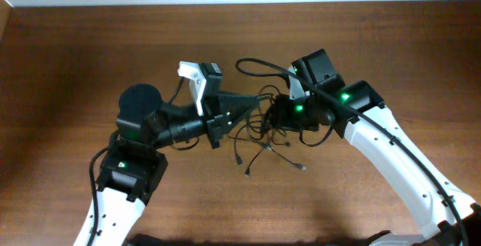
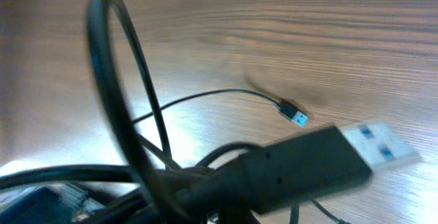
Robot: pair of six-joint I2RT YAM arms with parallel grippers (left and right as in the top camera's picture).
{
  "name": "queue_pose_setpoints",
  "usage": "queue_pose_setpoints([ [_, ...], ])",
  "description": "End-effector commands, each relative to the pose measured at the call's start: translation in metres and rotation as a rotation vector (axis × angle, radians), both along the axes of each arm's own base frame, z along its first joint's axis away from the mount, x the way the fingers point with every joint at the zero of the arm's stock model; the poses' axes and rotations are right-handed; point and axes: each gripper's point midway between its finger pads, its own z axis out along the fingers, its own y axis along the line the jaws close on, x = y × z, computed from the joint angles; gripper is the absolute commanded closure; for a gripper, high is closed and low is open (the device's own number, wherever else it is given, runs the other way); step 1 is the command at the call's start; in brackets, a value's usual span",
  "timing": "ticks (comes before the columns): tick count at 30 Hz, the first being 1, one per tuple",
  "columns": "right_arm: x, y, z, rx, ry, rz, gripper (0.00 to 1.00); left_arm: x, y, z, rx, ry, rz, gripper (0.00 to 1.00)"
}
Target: Untangle cables
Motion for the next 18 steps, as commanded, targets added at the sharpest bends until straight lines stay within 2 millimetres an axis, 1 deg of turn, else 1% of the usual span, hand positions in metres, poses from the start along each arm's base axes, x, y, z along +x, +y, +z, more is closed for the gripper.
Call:
queue_pose_setpoints([
  [1, 0.006, -0.038, 0.011, -0.162, -0.109, -0.086, 0.96, 0.044, 0.051, -0.037, 0.130, 0.148, 0.375, 1.00],
  [2, 0.001, -0.040, 0.029, -0.141, -0.163, -0.072, 0.96, 0.050, 0.070, -0.064, 0.192, 0.261, 0.502, 1.00],
  [3, -0.004, -0.039, 0.046, -0.113, -0.215, -0.044, 0.96, 0.052, 0.082, -0.081, 0.226, 0.341, 0.579, 1.00],
  [4, -0.016, -0.025, 0.070, -0.020, -0.292, 0.078, 0.96, 0.053, 0.088, -0.097, 0.242, 0.423, 0.624, 1.00],
  [5, -0.029, -0.012, 0.092, 0.071, -0.361, 0.196, 0.96, 0.055, 0.087, -0.104, 0.242, 0.453, 0.628, 1.00],
  [6, -0.059, 0.010, 0.141, 0.258, -0.511, 0.388, 0.96, 0.063, 0.084, -0.127, 0.227, 0.581, 0.654, 1.00],
  [8, -0.083, 0.021, 0.175, 0.380, -0.630, 0.523, 0.96, 0.068, 0.079, -0.153, 0.235, 0.689, 0.654, 1.00],
  [9, -0.097, 0.025, 0.192, 0.434, -0.704, 0.609, 0.96, 0.067, 0.066, -0.170, 0.256, 0.745, 0.597, 1.00],
  [10, -0.106, 0.028, 0.199, 0.471, -0.738, 0.670, 0.96, 0.067, 0.054, -0.184, 0.273, 0.777, 0.553, 1.00],
  [11, -0.113, 0.030, 0.203, 0.496, -0.761, 0.718, 0.96, 0.067, 0.046, -0.195, 0.293, 0.797, 0.533, 1.00],
  [12, -0.113, 0.030, 0.204, 0.499, -0.767, 0.724, 0.96, 0.067, 0.043, -0.200, 0.303, 0.806, 0.525, 1.00],
  [13, -0.109, 0.029, 0.202, 0.478, -0.772, 0.710, 0.96, 0.065, 0.039, -0.205, 0.315, 0.816, 0.515, 1.00],
  [14, -0.096, 0.023, 0.192, 0.397, -0.764, 0.655, 0.95, 0.064, 0.038, -0.204, 0.313, 0.814, 0.510, 1.00],
  [15, -0.089, 0.018, 0.179, 0.337, -0.728, 0.618, 0.86, 0.066, 0.038, -0.202, 0.309, 0.804, 0.514, 1.00],
  [16, -0.087, 0.015, 0.167, 0.311, -0.680, 0.605, 0.69, 0.068, 0.039, -0.202, 0.310, 0.798, 0.523, 0.88],
  [17, -0.088, 0.015, 0.154, 0.300, -0.614, 0.603, 0.61, 0.068, 0.045, -0.207, 0.335, 0.799, 0.558, 0.37],
  [18, -0.087, 0.015, 0.147, 0.294, -0.577, 0.602, 0.60, 0.068, 0.052, -0.212, 0.362, 0.804, 0.594, 0.01],
])
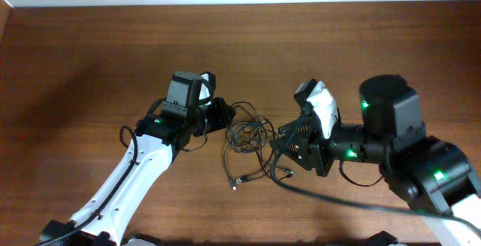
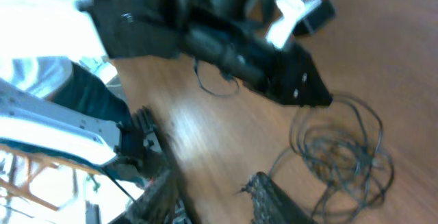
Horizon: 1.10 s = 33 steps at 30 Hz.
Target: Untangle cables
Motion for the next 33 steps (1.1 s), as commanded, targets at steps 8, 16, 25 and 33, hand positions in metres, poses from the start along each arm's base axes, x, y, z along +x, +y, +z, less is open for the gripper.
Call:
queue_pose_setpoints([
  [8, 0.016, 0.000, -0.040, -0.113, 0.123, -0.032, 0.60, -0.053, 0.049, -0.055, 0.211, 0.399, 0.497, 0.01],
  [16, 0.013, -0.014, -0.056, -0.201, 0.165, -0.083, 0.60, -0.051, 0.037, -0.154, 0.530, 0.416, 0.299, 0.00],
  [25, 0.040, -0.049, -0.076, -0.352, 0.192, -0.365, 0.60, -0.014, 0.036, -0.066, 0.394, 0.223, 0.301, 1.00],
  [33, 0.050, -0.007, -0.108, -0.243, 0.496, -0.334, 0.55, -0.037, 0.036, 0.091, 0.064, -0.136, 0.283, 1.00],
])
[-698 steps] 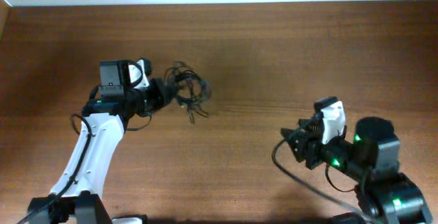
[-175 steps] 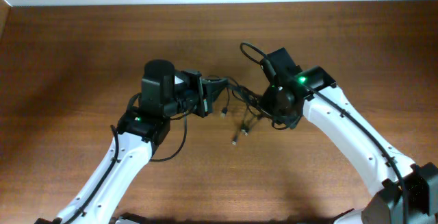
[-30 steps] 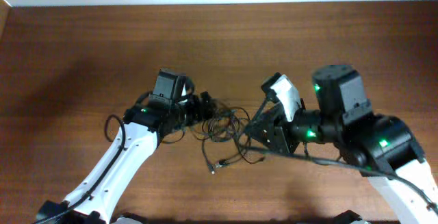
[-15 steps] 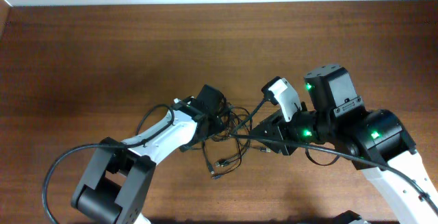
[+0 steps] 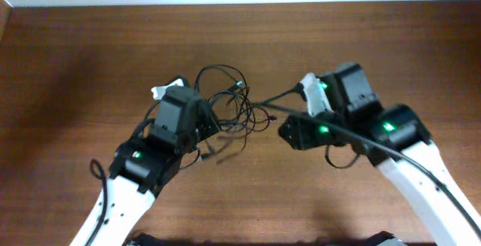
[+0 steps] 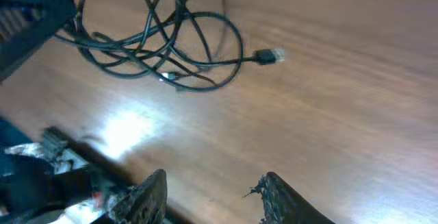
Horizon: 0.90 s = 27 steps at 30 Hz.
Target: Untangle cables
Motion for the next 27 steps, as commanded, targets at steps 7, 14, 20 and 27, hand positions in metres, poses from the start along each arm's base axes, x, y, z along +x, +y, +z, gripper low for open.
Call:
queue_pose_setpoints([
  [7, 0.027, 0.053, -0.048, 0.151, 0.189, 0.086, 0.96, -0.014, -0.053, 0.042, -0.247, -0.063, -0.255, 1.00],
  [14, -0.031, 0.079, 0.032, 0.491, 0.021, 0.537, 0.96, 0.009, 0.007, 0.007, 0.136, -0.081, -0.079, 0.98],
  [20, -0.054, 0.053, 0.100, 0.421, -0.395, 0.592, 0.96, 0.011, -0.025, -0.060, 0.087, 0.155, -0.185, 1.00],
  [27, 0.003, -0.061, 0.085, -0.108, -0.472, -0.151, 0.96, 0.007, -0.023, -0.030, 0.097, 0.048, -0.231, 1.00],
])
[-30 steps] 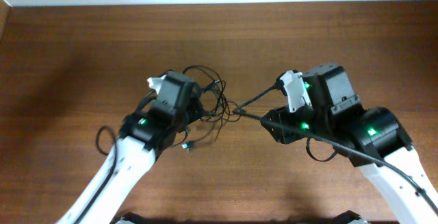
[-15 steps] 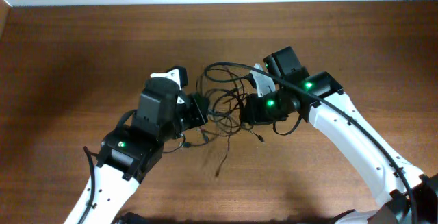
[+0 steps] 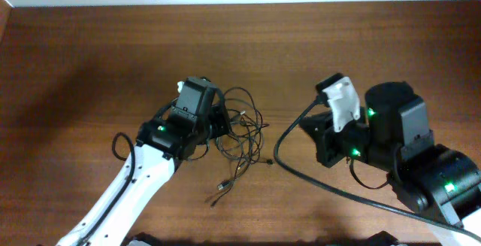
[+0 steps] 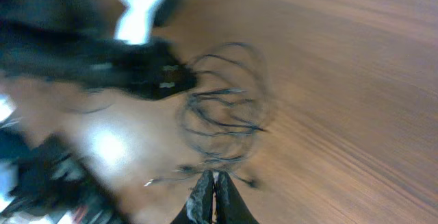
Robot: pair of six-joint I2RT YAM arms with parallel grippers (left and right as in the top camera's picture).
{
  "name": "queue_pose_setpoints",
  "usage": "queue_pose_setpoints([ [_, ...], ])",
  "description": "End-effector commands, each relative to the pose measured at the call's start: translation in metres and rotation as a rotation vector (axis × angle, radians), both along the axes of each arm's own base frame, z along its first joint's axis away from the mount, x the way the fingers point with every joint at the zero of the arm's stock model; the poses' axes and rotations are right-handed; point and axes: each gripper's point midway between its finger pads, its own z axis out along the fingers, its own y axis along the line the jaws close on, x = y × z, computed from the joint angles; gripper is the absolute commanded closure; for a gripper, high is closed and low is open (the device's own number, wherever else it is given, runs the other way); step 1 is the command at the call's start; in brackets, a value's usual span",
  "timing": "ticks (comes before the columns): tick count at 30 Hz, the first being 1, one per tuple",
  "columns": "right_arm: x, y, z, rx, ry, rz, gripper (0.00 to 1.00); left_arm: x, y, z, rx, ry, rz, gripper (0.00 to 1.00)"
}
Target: Untangle cables
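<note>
The tangle of thin black cables (image 3: 242, 129) lies mid-table, also seen blurred as the tangle (image 4: 222, 118) in the right wrist view. One plug end (image 3: 219, 189) trails toward the front. My left gripper (image 3: 219, 123) reaches into the tangle's left side; its black pointed jaws look shut on a strand, and the left gripper (image 4: 179, 81) shows this too. My right gripper (image 4: 214, 181) is shut, fingers pressed together, with nothing seen between them. It hangs short of the tangle's right side.
A thick black cable (image 3: 279, 156) loops from the right arm (image 3: 391, 144) across the table toward the front right. Bare wooden table (image 3: 90, 58) stretches all round; the back edge meets a pale wall.
My right gripper was open and is now shut, and the right arm has drawn back to the right. The tangle sits lower toward the front, with a plug end trailing out.
Both grippers met at the tangle mid-table, a thick USB plug close before the right wrist camera. Then the arms stood apart, the tangle lying between them. Later the left gripper had the tangle further back, the right open nearby. Now the right is shut and apart.
</note>
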Motion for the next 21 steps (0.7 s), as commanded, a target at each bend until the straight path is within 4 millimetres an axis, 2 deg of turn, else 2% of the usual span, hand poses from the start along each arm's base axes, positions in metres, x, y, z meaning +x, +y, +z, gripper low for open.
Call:
queue_pose_setpoints([
  [1, 0.022, -0.040, -0.006, -0.087, -0.007, -0.283, 0.96, -0.004, 0.001, 0.039, -0.008, -0.139, -0.078, 1.00],
  [3, 0.029, -0.037, -0.017, -0.080, 0.053, -0.319, 0.96, -0.010, 0.004, 0.065, 0.015, -0.247, -0.150, 1.00],
  [5, 0.038, -0.032, -0.038, -0.085, 0.147, -0.362, 0.94, -0.020, 0.009, 0.092, 0.026, -0.352, -0.196, 1.00],
  [6, 0.041, -0.028, -0.050, -0.099, 0.189, -0.358, 0.85, -0.024, 0.011, 0.102, 0.027, -0.386, -0.206, 1.00],
  [7, 0.043, -0.021, -0.060, -0.106, 0.231, -0.339, 0.83, -0.030, 0.013, 0.113, 0.031, -0.430, -0.221, 1.00],
  [9, 0.041, 0.006, -0.086, -0.073, 0.373, -0.239, 0.83, -0.045, 0.020, 0.139, 0.017, -0.521, -0.225, 1.00],
  [11, 0.034, 0.031, -0.108, -0.025, 0.516, -0.141, 0.83, -0.054, 0.025, 0.154, 0.007, -0.576, -0.221, 1.00],
  [15, 0.024, 0.066, -0.148, 0.043, 0.773, -0.015, 0.83, -0.056, 0.026, 0.157, 0.003, -0.588, -0.219, 1.00],
  [17, 0.025, 0.071, -0.149, 0.052, 0.752, 0.049, 0.83, -0.057, 0.026, 0.157, 0.003, -0.588, -0.219, 1.00],
  [19, 0.026, 0.072, -0.141, 0.057, 0.704, 0.078, 0.83, -0.055, 0.027, 0.157, -0.001, -0.587, -0.202, 1.00],
  [21, 0.019, 0.069, -0.124, 0.072, 0.668, 0.084, 0.85, -0.049, 0.041, 0.157, -0.033, -0.553, -0.049, 1.00],
])
